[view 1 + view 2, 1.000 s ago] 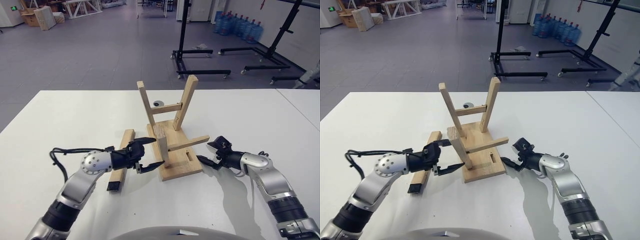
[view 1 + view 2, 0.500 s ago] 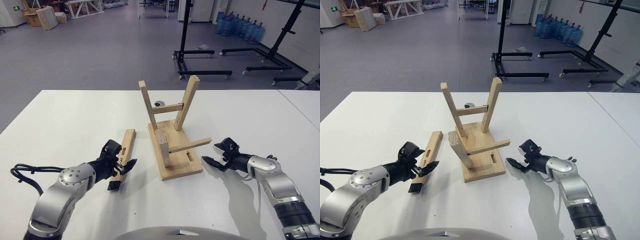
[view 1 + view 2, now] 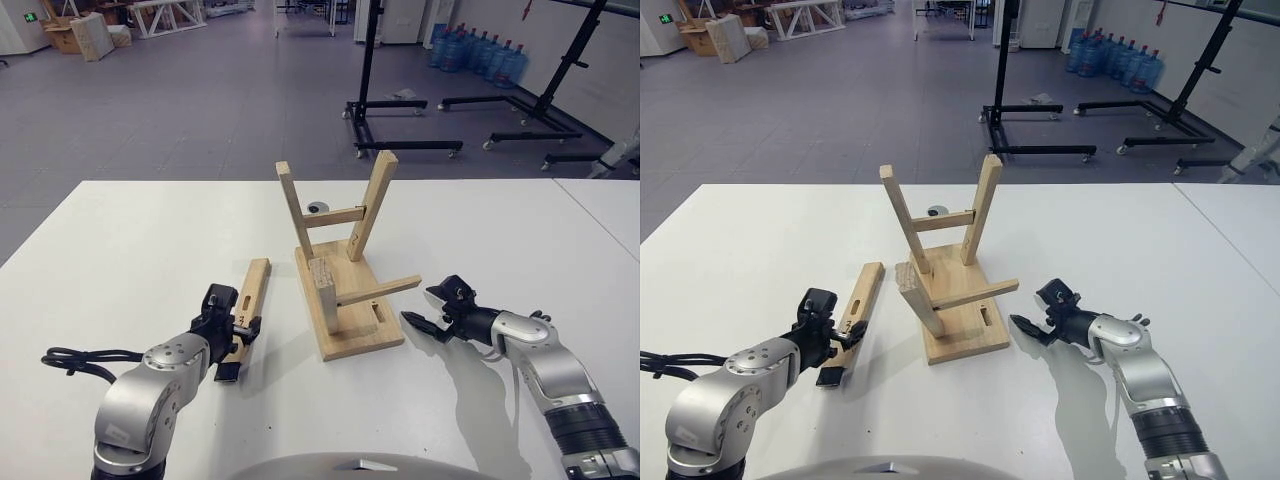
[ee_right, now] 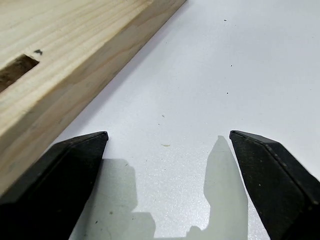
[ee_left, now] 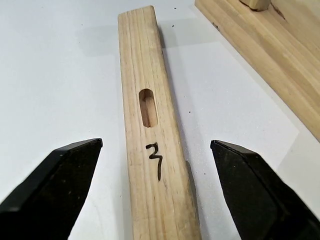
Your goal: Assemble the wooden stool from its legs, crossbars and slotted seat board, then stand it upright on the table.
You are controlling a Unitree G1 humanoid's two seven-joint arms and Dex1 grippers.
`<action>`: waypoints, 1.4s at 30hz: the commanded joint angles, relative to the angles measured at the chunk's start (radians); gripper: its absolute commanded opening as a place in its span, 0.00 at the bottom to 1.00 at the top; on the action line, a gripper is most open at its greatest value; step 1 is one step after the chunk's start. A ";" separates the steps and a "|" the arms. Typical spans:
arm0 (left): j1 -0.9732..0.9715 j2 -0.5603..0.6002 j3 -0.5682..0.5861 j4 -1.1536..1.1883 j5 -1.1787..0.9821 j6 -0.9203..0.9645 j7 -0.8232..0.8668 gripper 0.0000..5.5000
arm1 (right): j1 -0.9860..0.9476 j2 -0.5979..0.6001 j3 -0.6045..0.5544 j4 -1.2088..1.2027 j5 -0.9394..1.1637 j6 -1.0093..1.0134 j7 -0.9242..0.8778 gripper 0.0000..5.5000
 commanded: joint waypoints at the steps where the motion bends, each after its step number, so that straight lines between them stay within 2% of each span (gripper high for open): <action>1: 0.022 0.011 -0.022 0.046 0.018 -0.041 0.008 0.72 | 0.017 0.006 0.010 0.002 -0.011 0.011 -0.007 0.82; 5: 0.060 -0.018 -0.021 0.115 0.039 -0.103 0.034 0.71 | 0.016 0.008 0.013 0.003 -0.011 0.012 -0.008 0.82; 18: 0.088 0.011 -0.069 0.113 0.047 -0.171 0.030 0.38 | -0.010 0.006 0.017 0.023 -0.010 0.012 -0.009 0.82; 23: 0.071 0.021 -0.054 0.118 0.044 -0.191 0.020 0.38 | -0.018 0.003 0.011 0.030 -0.008 0.011 -0.008 0.82; 25: 0.046 0.030 -0.012 0.128 0.034 -0.215 0.003 0.38 | -0.021 -0.001 -0.001 0.036 -0.003 0.010 -0.008 0.82; 27: -0.023 0.058 0.102 0.169 0.013 -0.262 -0.031 0.38 | -0.034 -0.012 -0.034 0.056 0.009 0.003 -0.011 0.82; 30: -0.232 0.226 0.364 0.325 -0.087 -0.406 -0.185 0.38 | -0.140 -0.067 -0.172 0.152 0.065 0.008 -0.022 0.82; 33: -0.459 0.317 0.529 0.376 -0.294 -0.468 -0.356 0.38 | -0.322 -0.129 -0.343 0.226 0.195 0.088 -0.029 0.82; 36: -0.649 0.280 0.601 0.367 -0.626 -0.429 -0.460 0.38 | -0.565 -0.159 -0.478 0.204 0.443 0.310 -0.005 0.82; 39: -0.694 0.188 0.533 0.354 -0.891 -0.385 -0.499 0.38 | -0.762 -0.095 -0.531 0.100 0.769 0.570 -0.021 0.82; 42: -0.645 0.150 0.385 0.347 -0.904 -0.393 -0.560 0.38 | -0.839 0.032 -0.515 -0.024 1.068 0.706 -0.115 0.82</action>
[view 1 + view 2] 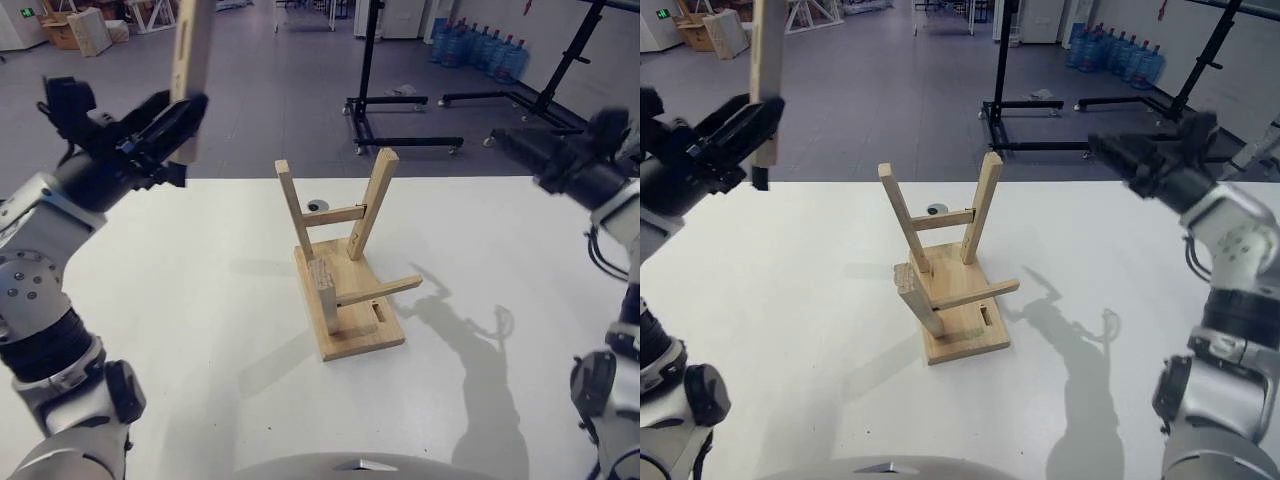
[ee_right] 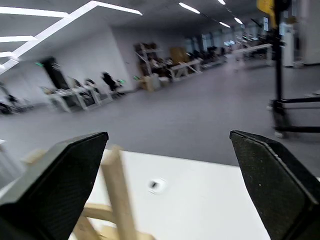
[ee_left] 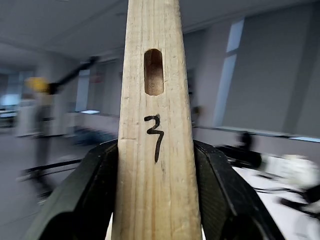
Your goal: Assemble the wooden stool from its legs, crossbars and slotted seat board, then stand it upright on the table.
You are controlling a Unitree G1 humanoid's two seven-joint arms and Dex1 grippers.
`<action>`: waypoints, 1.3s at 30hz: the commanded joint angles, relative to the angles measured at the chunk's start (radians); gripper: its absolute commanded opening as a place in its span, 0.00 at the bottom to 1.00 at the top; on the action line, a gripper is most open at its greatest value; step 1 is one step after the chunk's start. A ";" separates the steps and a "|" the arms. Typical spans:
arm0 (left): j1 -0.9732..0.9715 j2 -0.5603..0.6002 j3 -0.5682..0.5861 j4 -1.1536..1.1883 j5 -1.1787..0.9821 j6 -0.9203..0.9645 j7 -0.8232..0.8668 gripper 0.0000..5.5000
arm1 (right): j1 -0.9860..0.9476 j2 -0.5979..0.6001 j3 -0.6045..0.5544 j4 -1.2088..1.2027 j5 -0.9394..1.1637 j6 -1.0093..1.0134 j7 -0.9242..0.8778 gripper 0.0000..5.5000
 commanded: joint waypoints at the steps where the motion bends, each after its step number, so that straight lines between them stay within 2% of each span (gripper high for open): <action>1: 0.038 -0.054 -0.194 -0.018 -0.064 0.017 -0.079 0.38 | -0.123 0.169 0.013 -0.201 0.425 0.211 -0.131 0.82; 5: 0.055 -0.060 -0.297 -0.018 -0.044 -0.015 -0.105 0.38 | -0.055 0.235 0.053 -0.320 0.676 0.224 -0.274 0.82; 9: 0.054 -0.061 -0.319 -0.003 -0.063 -0.032 -0.094 0.38 | 0.015 0.250 0.118 -0.370 0.820 0.186 -0.387 0.82; 15: 0.059 -0.066 -0.360 -0.015 -0.083 -0.042 -0.093 0.38 | 0.013 0.291 0.207 -0.370 0.837 0.096 -0.476 0.82; 22: 0.079 -0.067 -0.396 -0.029 -0.077 -0.060 -0.082 0.38 | -0.007 0.320 0.245 -0.381 0.860 0.012 -0.520 0.82; 34: 0.092 -0.047 -0.421 -0.019 -0.045 -0.096 -0.092 0.38 | 0.020 0.302 0.263 -0.395 0.904 -0.033 -0.542 0.41; 39: 0.099 -0.039 -0.434 -0.022 -0.027 -0.111 -0.100 0.38 | 0.035 0.297 0.267 -0.409 0.888 -0.039 -0.532 0.41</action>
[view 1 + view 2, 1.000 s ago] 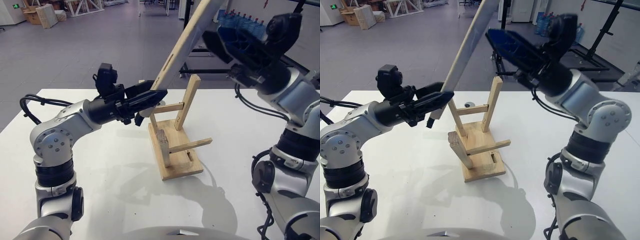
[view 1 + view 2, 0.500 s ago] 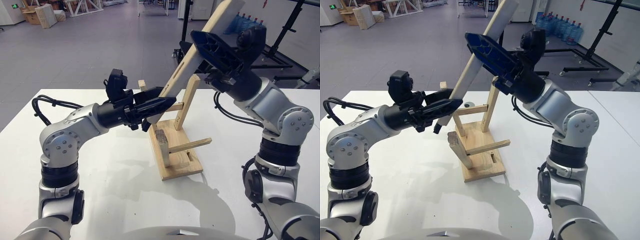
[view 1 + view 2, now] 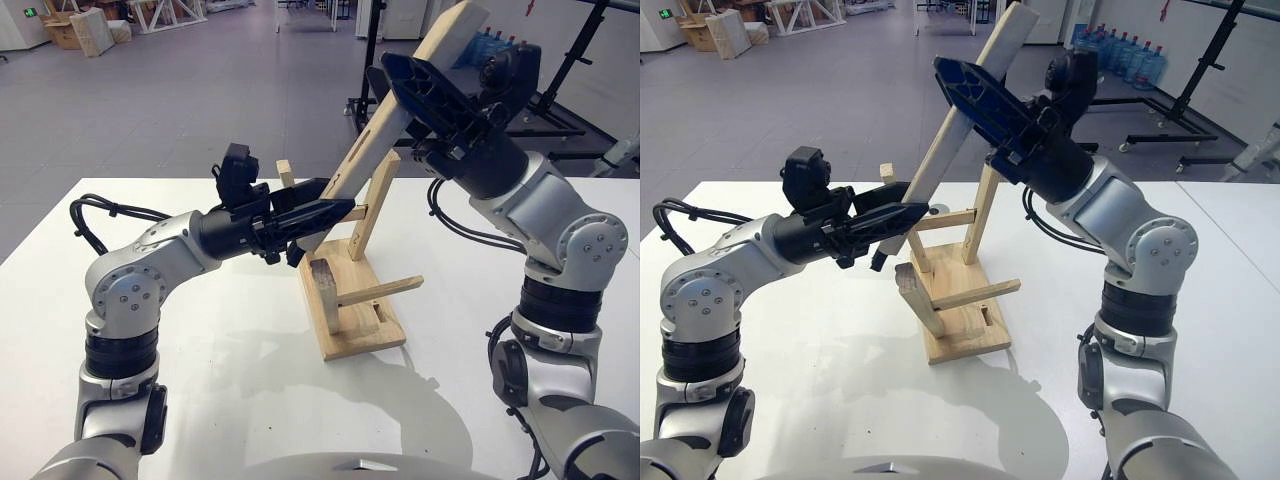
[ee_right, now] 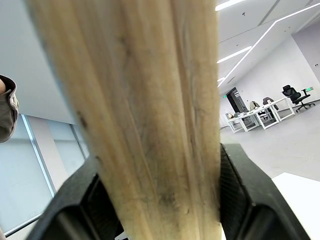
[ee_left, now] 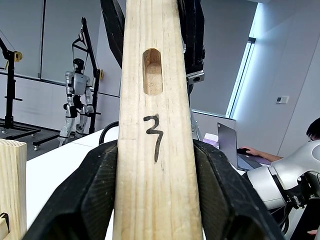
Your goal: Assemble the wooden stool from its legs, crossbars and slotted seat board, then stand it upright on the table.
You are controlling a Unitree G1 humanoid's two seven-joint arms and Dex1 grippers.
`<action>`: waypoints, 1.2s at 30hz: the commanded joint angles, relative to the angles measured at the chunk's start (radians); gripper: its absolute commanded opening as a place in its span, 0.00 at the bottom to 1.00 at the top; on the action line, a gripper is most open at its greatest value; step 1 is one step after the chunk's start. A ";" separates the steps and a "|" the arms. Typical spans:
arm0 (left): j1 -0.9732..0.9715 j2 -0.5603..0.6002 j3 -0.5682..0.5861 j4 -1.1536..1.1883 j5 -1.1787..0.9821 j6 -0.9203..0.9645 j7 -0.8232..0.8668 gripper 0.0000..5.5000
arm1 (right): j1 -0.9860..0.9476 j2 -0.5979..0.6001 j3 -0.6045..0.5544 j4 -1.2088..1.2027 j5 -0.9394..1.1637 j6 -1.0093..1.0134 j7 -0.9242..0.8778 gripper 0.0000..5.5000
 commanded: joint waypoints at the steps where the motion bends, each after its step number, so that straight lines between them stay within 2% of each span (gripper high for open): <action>1: 0.009 0.020 -0.012 -0.003 0.026 -0.015 -0.001 0.38 | 0.019 -0.006 0.011 -0.025 -0.006 -0.009 0.013 0.41; 5: 0.004 0.014 -0.021 -0.007 0.050 -0.026 0.021 0.38 | 0.042 -0.014 0.014 -0.046 -0.055 -0.022 0.042 0.41; 6: 0.001 0.010 -0.025 -0.006 0.061 -0.032 0.030 0.44 | 0.047 -0.013 0.013 -0.051 -0.075 -0.031 0.052 0.41; 7: -0.006 0.004 -0.026 0.005 0.063 -0.030 0.042 0.44 | 0.051 -0.012 0.012 -0.054 -0.098 -0.043 0.060 0.40; 12: -0.038 -0.013 -0.018 0.020 0.118 -0.071 0.102 0.60 | 0.056 -0.002 -0.005 -0.045 -0.205 -0.106 0.091 0.38; 16: -0.089 0.011 0.027 -0.024 0.102 -0.066 0.175 0.61 | 0.046 -0.018 -0.036 -0.013 -0.276 -0.148 0.123 0.38; 20: -0.149 0.054 0.108 -0.077 -0.012 -0.039 0.245 0.61 | 0.041 -0.047 -0.060 0.017 -0.358 -0.176 0.173 0.38; 25: -0.126 0.112 0.326 -0.042 -0.287 -0.062 0.416 0.61 | 0.145 -0.214 -0.105 0.022 -0.516 -0.184 0.427 0.38; 30: 0.028 0.161 0.457 -0.012 -0.378 -0.095 0.506 0.61 | 0.287 -0.437 -0.119 0.194 -0.670 -0.151 0.790 0.37; 33: 0.092 0.169 0.464 0.010 -0.364 -0.109 0.499 0.61 | 0.270 -0.411 -0.169 0.325 -0.661 -0.152 0.836 0.37; 36: 0.151 0.179 0.441 0.016 -0.316 -0.112 0.467 0.61 | 0.310 -0.386 -0.135 0.358 -0.747 -0.201 0.886 0.37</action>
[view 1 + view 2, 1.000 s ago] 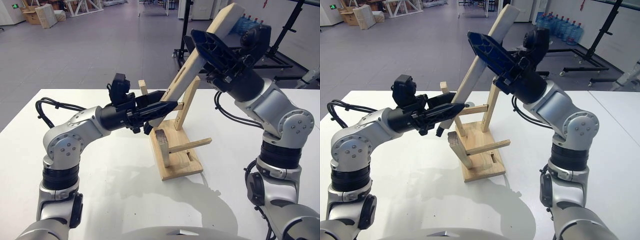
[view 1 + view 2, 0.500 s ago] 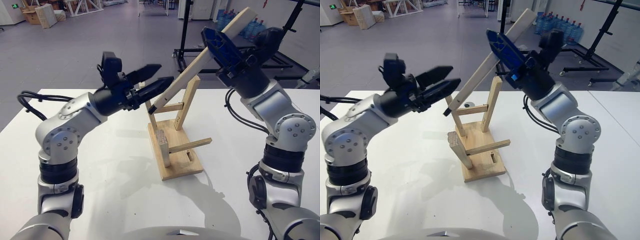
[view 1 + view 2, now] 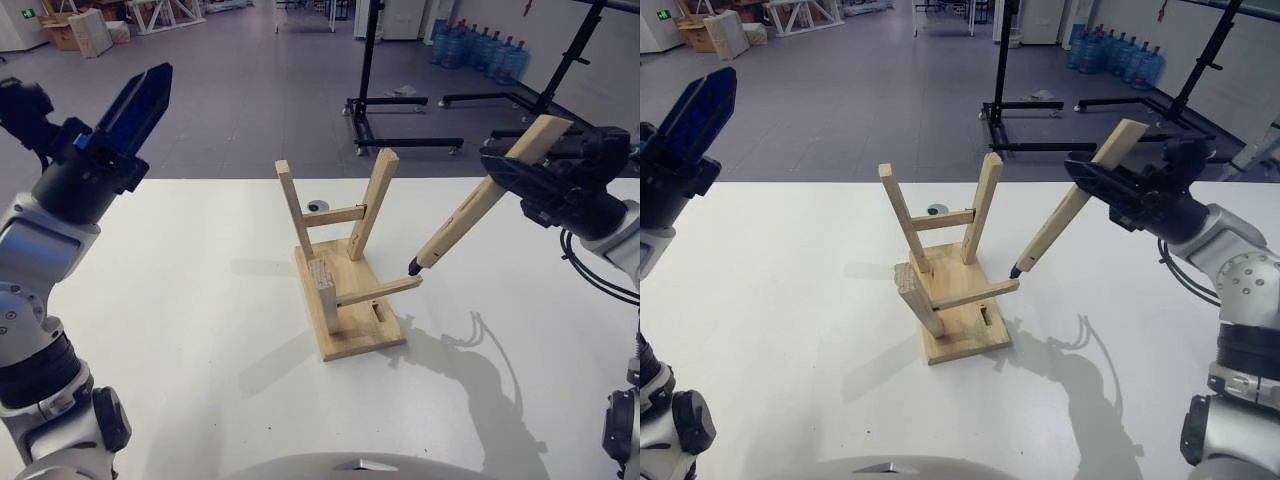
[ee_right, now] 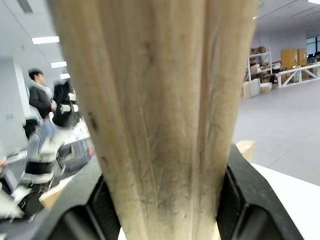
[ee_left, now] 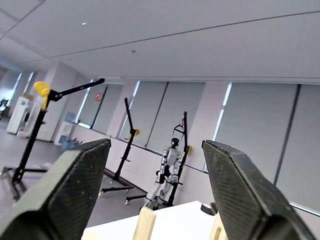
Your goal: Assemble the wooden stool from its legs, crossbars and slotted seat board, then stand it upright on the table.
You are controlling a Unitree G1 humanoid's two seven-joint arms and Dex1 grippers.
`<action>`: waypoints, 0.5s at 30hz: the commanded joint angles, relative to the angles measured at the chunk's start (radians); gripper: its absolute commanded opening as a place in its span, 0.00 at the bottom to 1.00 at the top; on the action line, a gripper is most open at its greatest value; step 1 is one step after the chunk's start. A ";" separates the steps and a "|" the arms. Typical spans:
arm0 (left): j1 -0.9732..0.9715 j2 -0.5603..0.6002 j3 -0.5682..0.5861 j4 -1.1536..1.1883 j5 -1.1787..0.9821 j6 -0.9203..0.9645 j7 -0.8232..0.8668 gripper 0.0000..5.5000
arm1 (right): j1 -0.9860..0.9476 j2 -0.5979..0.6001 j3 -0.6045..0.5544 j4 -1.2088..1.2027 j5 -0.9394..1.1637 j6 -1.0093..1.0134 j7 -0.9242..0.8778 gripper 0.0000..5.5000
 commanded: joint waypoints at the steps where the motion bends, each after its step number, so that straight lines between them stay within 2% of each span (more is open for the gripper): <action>1: 0.058 0.025 -0.026 0.013 0.047 -0.007 -0.031 0.61 | 0.031 0.029 0.028 0.017 -0.068 -0.027 0.060 0.37; 8: 0.110 0.036 -0.042 0.039 0.086 -0.010 -0.065 0.61 | 0.106 0.094 0.047 0.046 -0.116 -0.056 0.178 0.37; 15: 0.116 0.061 -0.062 0.083 0.118 0.001 -0.109 0.61 | 0.154 0.196 0.022 0.065 -0.165 -0.231 0.291 0.37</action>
